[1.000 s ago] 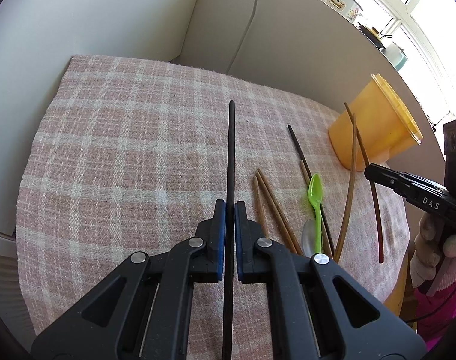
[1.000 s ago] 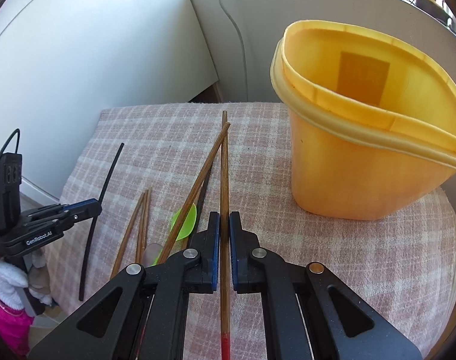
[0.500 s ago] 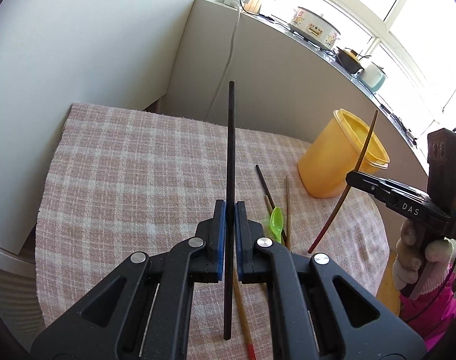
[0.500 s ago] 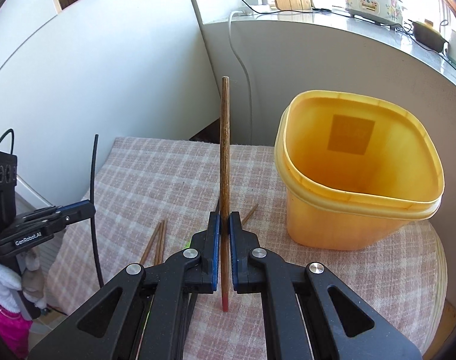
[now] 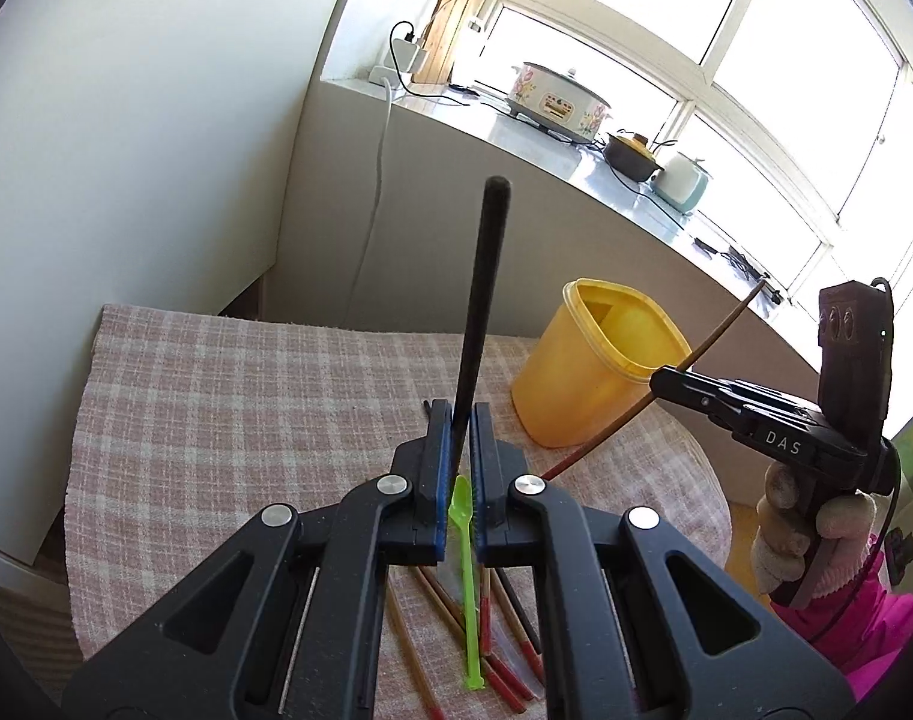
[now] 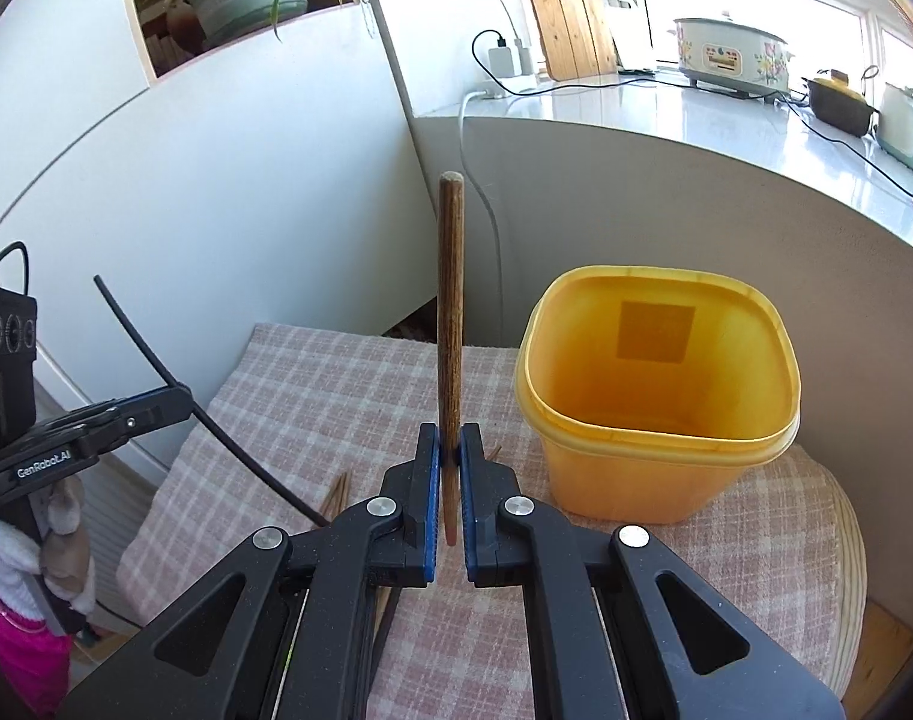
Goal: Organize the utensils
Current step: 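Lift both chopsticks upright and carry them over the yellow container, then lower both chopsticks into the yellow container and open both grippers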
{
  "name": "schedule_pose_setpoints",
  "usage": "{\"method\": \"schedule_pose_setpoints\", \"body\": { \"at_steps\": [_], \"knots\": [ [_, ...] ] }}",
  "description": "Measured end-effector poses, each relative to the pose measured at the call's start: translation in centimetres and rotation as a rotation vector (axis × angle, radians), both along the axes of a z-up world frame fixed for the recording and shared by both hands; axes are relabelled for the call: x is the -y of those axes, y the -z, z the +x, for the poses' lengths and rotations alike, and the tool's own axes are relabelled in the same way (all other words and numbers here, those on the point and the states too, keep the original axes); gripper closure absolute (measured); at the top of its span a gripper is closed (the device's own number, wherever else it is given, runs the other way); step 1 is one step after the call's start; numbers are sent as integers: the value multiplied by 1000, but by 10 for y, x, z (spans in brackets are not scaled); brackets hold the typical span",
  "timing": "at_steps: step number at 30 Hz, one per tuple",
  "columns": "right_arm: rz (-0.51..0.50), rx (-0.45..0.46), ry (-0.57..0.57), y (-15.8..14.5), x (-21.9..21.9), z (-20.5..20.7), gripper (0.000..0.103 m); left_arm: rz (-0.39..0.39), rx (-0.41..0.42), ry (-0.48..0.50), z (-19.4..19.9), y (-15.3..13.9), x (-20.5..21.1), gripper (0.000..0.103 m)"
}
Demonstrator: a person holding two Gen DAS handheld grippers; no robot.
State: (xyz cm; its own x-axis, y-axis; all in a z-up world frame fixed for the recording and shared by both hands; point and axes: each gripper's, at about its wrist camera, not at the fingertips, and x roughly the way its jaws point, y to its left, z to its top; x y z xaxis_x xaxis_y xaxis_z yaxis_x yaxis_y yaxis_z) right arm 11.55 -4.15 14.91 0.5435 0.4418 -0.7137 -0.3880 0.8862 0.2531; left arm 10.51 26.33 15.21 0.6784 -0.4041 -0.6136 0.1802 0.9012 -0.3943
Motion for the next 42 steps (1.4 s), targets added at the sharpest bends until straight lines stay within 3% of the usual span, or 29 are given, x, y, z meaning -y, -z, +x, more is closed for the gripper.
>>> {"method": "schedule_pose_setpoints", "body": {
  "at_steps": [8,15,33,42],
  "knots": [
    [44,49,20,-24,21,-1,98,-3,74,28,-3,-1,76,100],
    [63,124,53,-48,43,-5,98,-8,130,57,4,-19,98,100],
    [123,211,172,-81,91,11,98,-46,259,116,25,-70,134,100],
    [108,207,205,-74,99,23,98,-43,298,157,41,-87,162,100]
  ]
}}
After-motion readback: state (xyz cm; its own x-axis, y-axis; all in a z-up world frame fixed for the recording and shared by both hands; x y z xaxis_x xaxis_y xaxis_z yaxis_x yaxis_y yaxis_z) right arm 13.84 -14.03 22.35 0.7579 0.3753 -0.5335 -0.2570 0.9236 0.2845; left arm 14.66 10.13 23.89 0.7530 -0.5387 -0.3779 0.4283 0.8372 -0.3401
